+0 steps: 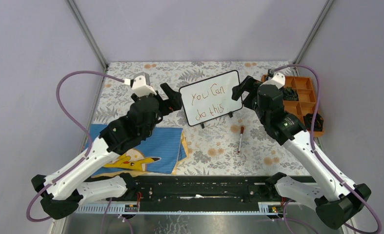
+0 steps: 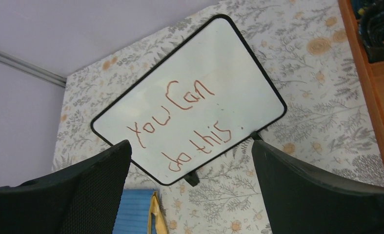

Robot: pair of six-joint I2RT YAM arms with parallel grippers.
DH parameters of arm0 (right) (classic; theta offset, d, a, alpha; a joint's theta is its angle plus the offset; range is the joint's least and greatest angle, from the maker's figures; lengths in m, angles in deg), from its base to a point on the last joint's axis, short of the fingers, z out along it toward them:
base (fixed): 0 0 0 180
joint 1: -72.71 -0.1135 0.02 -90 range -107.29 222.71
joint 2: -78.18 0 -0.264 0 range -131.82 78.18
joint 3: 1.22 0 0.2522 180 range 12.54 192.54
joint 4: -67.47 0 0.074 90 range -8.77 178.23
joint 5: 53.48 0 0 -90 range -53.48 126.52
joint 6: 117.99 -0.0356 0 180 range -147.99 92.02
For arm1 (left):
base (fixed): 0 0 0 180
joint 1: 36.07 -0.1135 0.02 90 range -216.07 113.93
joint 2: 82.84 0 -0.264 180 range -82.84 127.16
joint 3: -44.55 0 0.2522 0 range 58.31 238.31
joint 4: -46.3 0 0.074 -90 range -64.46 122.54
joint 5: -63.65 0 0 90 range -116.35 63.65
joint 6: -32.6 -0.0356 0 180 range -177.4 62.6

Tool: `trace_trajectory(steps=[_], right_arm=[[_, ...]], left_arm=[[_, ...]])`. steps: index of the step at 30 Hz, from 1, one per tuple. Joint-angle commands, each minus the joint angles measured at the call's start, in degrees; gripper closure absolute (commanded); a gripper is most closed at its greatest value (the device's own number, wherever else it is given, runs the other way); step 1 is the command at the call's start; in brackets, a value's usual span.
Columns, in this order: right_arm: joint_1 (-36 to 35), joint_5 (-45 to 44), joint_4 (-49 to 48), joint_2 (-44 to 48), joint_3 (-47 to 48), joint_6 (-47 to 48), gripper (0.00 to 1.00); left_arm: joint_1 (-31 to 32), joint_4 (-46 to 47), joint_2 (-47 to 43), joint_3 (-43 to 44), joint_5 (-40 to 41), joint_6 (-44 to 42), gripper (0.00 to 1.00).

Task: Write a sentence on the whiteboard
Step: Reset both arms

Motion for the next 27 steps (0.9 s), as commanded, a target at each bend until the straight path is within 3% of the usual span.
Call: trace_trajectory(steps=[1,10,12,13,15,16,20,23,27], right_arm=[[-1.20,2.37,-6.84,-1.95,5.57,3.80,0.00],[-16.09,-26.24,-8.15,-7.59,19.40,24.49,0.00],[-19.74,-37.40,-14.10,-8.63,18.66,35.58,0.00],[-21.02,-41.54,-22.28,-8.76,17.25,43.21,0.00],[-21.51,-45.53,-30.66,-8.19,13.93,53.29,0.00],[-21.52,-45.51,-32.48,-7.17,12.80,53.59,0.00],[-21.52,-30.25,-11.82,0.31,14.87,36.66,0.00],[-21.53,-24.61,-14.57,7.95,9.27,33.80,0.00],[-21.55,-26.02,-15.34,13.50,5.37,33.80,0.00]], left_arm=[[0.31,-8.37,2.64,6.31,2.94,-8.59,0.01],[0.27,6.54,-4.93,2.35,-1.79,-20.80,0.01],[0.28,6.70,-5.01,4.99,-5.24,-25.39,0.01],[0.26,6.55,-5.00,6.28,-5.77,-26.69,0.01],[0.28,6.12,-4.99,8.76,-4.63,-26.68,0.01],[0.28,5.91,-5.15,9.86,-4.31,-27.02,0.01],[0.32,5.49,-5.74,13.80,-1.17,-27.58,0.01],[0.28,4.43,-6.57,14.54,11.32,-24.88,0.01],[0.31,1.26,-6.91,14.89,22.32,-19.02,0.01]])
